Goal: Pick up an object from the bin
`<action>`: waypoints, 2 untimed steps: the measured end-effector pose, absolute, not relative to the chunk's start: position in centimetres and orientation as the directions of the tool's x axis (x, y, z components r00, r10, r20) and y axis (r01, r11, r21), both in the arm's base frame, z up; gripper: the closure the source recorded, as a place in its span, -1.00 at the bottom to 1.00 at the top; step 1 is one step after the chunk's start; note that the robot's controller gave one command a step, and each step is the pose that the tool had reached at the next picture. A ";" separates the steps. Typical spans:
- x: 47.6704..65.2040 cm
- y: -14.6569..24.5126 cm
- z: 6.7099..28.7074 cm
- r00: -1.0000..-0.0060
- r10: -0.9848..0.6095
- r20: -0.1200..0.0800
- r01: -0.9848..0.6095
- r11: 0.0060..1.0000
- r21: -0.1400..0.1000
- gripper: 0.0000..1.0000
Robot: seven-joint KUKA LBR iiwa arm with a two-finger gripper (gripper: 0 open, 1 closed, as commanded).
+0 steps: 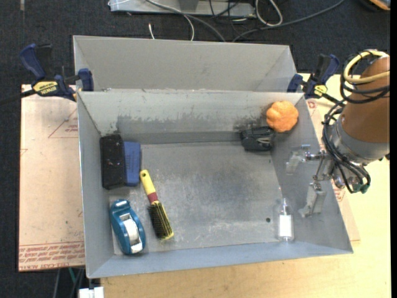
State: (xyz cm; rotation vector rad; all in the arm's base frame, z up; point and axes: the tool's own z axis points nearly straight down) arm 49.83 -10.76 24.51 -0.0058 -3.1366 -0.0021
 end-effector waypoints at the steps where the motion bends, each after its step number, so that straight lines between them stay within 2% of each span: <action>1: 50.0 -10.7 24.8 -1.000 0.000 -0.001 0.000 1.000 0.000 -1.00; 2: 49.3 -12.0 18.1 -0.989 -0.145 -0.004 -0.145 0.989 0.000 -1.00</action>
Offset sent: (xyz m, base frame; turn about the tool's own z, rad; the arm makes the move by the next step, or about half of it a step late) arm -0.0179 -0.0344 -0.1751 -0.3882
